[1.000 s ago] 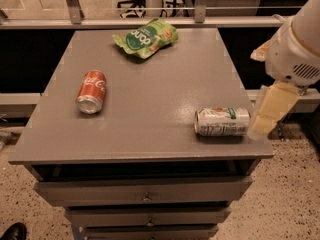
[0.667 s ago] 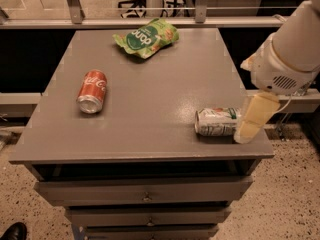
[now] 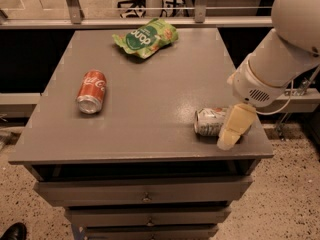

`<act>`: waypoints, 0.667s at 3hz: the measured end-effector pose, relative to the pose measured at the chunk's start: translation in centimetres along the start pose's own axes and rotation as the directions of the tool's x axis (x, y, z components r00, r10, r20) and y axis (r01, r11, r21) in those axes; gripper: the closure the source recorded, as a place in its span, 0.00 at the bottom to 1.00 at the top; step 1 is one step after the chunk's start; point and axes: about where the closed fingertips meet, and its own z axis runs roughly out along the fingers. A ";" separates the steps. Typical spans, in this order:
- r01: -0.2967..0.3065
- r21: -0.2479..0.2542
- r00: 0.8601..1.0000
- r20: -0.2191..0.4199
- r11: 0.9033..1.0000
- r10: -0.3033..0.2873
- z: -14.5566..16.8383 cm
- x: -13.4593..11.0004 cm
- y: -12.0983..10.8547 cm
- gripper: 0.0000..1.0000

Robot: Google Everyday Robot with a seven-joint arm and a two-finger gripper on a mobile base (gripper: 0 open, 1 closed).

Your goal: Place 7up can upright

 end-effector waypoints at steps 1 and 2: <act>-0.015 -0.032 1.000 0.016 0.999 0.015 1.8 -1.0 0.5 0.00; -0.024 -0.068 0.999 0.033 0.997 0.026 3.5 -2.7 1.1 0.26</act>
Offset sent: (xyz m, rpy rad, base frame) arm 0.0081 0.0527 -0.0364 0.0805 0.0810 0.0047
